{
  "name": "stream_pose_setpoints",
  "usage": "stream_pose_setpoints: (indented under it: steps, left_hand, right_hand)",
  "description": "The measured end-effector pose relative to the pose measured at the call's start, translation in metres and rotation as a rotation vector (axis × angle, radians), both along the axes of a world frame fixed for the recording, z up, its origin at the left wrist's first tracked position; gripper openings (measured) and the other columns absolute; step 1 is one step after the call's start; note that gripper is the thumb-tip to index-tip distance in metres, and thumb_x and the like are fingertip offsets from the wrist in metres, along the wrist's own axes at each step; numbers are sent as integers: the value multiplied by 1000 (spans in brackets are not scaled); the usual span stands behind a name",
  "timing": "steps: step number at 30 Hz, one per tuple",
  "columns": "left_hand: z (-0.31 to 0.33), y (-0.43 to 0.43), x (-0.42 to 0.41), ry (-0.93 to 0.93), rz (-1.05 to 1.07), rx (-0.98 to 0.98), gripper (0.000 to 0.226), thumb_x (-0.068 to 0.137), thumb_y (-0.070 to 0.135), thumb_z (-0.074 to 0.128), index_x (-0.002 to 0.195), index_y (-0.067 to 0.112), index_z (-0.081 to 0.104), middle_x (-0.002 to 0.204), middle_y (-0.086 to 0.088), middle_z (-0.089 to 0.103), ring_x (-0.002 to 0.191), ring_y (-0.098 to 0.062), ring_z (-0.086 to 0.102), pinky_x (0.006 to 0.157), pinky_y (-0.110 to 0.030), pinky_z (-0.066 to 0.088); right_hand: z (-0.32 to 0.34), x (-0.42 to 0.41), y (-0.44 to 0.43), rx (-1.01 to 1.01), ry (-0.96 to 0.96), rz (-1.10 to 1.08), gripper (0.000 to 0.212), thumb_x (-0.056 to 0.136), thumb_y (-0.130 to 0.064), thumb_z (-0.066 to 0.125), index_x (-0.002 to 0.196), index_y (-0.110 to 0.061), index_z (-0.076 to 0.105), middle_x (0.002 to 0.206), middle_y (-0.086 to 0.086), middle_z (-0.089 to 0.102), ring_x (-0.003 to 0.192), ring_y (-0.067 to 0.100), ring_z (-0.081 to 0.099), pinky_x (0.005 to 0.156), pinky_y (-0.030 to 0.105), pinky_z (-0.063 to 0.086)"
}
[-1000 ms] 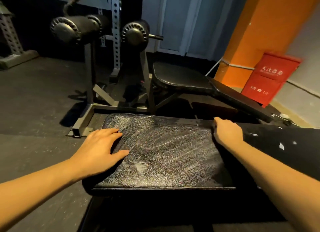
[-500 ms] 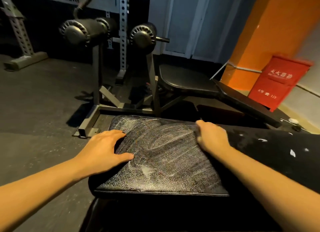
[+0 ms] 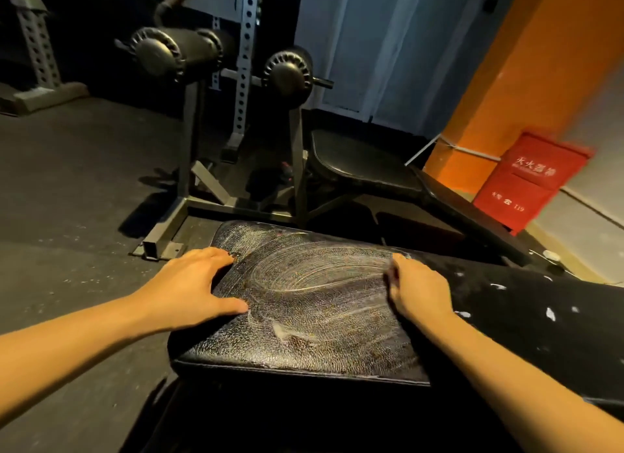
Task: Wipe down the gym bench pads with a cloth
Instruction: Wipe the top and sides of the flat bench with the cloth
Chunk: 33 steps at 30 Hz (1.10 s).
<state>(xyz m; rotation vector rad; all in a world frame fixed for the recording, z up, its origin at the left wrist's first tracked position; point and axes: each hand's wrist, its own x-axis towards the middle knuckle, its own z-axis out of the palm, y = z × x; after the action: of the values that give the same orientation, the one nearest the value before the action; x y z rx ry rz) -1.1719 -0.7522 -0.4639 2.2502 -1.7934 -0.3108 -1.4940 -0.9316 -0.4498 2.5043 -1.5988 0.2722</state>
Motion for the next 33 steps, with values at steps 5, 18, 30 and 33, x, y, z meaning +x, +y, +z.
stream_pose_setpoints:
  steps: [5, 18, 30, 33]
  left_hand:
    - [10, 1, -11, -9, 1, 43, 130, 51, 99, 49, 156, 22, 39, 159, 4, 39, 147, -18, 35, 118, -40, 31]
    - [15, 10, -27, -22, -6, 44, 123, 55, 98, 49, 153, 22, 44, 157, 1, 42, 144, -23, 38, 116, -44, 34]
    - [11, 1, -37, -64, -152, 77, 154, 29, 114, 12, 154, 30, 41, 162, 5, 34, 151, -17, 28, 122, -39, 24]
    - [12, -2, -37, -63, -147, 57, 154, 28, 114, 11, 154, 30, 40, 159, 7, 38, 147, -17, 33, 120, -39, 28]
  right_hand:
    - [-3, 69, 55, 60, -44, 82, 25, 90, -16, 62, 112, -19, 52, 108, 6, 62, 92, 28, 64, 68, 36, 50]
    - [-2, 8, 62, -13, -58, -203, 21, 94, -16, 52, 114, -18, 54, 105, 10, 66, 90, 33, 66, 63, 35, 40]
    - [7, -78, 31, -24, 13, -365, 22, 95, -16, 48, 116, -13, 52, 108, 14, 66, 94, 37, 67, 65, 37, 39]
    - [-3, -8, 61, -15, -37, -192, 20, 93, -13, 54, 112, -18, 54, 106, 9, 64, 89, 32, 66, 63, 36, 41]
